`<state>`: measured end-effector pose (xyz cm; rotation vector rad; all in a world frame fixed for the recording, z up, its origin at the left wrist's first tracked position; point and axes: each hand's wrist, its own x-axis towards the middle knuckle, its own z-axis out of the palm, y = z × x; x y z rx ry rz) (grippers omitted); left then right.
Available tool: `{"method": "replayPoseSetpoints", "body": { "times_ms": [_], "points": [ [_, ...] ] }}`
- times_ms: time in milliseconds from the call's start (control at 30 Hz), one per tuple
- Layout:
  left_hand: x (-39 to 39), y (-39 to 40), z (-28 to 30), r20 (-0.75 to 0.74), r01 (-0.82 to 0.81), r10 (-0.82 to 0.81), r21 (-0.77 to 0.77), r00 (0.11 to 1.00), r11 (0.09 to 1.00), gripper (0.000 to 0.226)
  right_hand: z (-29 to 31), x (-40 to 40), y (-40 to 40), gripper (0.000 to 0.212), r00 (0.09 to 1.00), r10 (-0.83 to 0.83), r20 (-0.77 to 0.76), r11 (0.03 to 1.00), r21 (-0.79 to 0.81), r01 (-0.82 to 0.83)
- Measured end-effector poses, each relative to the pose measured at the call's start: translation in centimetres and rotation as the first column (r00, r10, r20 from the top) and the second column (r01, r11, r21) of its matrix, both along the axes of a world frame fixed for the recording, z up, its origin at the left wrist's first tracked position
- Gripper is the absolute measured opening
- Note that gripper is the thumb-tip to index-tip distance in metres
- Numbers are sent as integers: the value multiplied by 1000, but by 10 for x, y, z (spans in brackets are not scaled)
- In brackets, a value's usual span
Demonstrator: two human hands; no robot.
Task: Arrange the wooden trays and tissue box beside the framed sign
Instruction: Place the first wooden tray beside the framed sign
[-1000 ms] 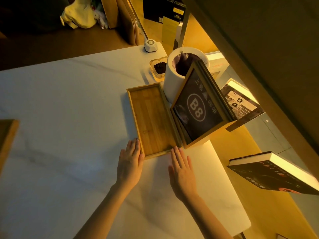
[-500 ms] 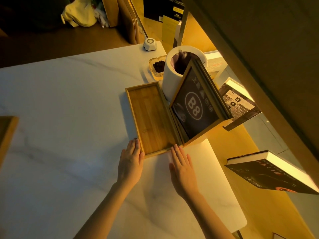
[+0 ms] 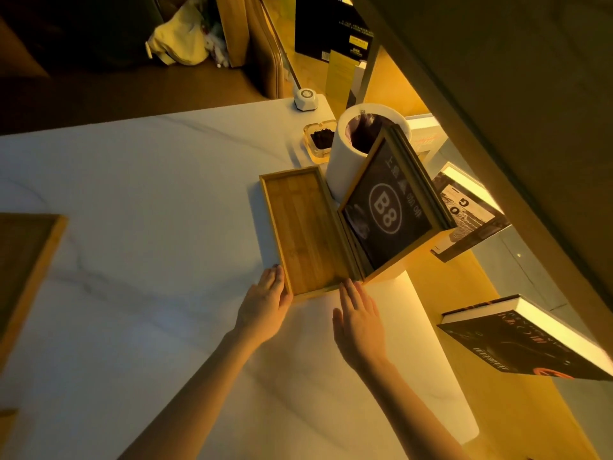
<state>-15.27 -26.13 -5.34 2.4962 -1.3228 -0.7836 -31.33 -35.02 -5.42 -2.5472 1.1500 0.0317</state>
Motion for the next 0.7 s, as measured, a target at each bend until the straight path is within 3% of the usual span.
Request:
{"method": "replayPoseSetpoints", "body": {
  "times_ms": [100, 167, 300, 500, 700],
  "points": [
    [11, 1, 18, -150, -56, 52, -25, 987, 998, 49, 20, 16, -3, 37, 1000, 22, -3, 999, -42, -22],
    [20, 5, 33, -166, -103, 90, -72, 982, 992, 40, 37, 30, -4, 31, 993, 109, 39, 993, -47, -107],
    [44, 32, 71, -117, -159, 144, -138, 983, 977, 33, 73, 71, 5, 29, 975, 188, 121, 982, -10, -188],
    [96, 101, 118, 26, -200, 209, -208, 978, 958, 39, 114, 140, 42, 32, 940, 333, 69, 934, -163, -319],
    [154, 183, 139, 159, -248, 308, -312, 938, 917, 32, 130, 203, 104, 28, 896, 411, 169, 904, -197, -378]
  ]
}}
